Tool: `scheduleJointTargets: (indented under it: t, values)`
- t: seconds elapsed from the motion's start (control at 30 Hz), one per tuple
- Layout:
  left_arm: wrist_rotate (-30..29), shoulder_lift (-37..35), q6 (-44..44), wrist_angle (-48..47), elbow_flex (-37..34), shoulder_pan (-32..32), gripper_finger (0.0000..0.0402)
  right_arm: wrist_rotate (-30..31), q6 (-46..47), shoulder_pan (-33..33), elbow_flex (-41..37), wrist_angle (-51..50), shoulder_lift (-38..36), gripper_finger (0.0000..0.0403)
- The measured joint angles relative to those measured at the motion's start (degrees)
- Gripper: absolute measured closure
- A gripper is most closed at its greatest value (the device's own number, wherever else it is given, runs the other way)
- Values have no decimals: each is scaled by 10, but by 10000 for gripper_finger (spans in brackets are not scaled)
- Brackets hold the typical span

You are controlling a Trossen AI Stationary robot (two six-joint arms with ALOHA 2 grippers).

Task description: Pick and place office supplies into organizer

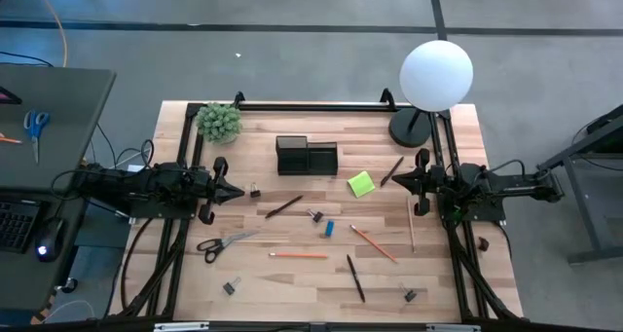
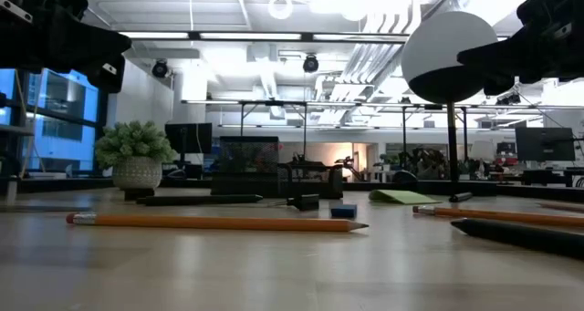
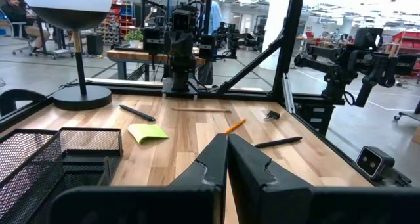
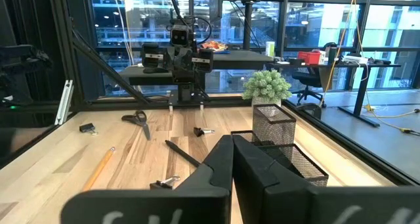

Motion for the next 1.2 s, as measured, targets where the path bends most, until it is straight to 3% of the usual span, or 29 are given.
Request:
scheduleJointTargets:
  t: [0.8, 1.03, 1.2]
  values:
    - [0, 0, -1, 2, 0, 0, 399, 1, -21, 0, 0, 6, 0, 402]
    - [19, 0, -146, 9, 0, 0, 399, 1, 90, 0, 0, 13, 0, 402]
    - [19, 0, -180, 9, 0, 0, 399, 1, 129, 0, 0, 15, 0, 402]
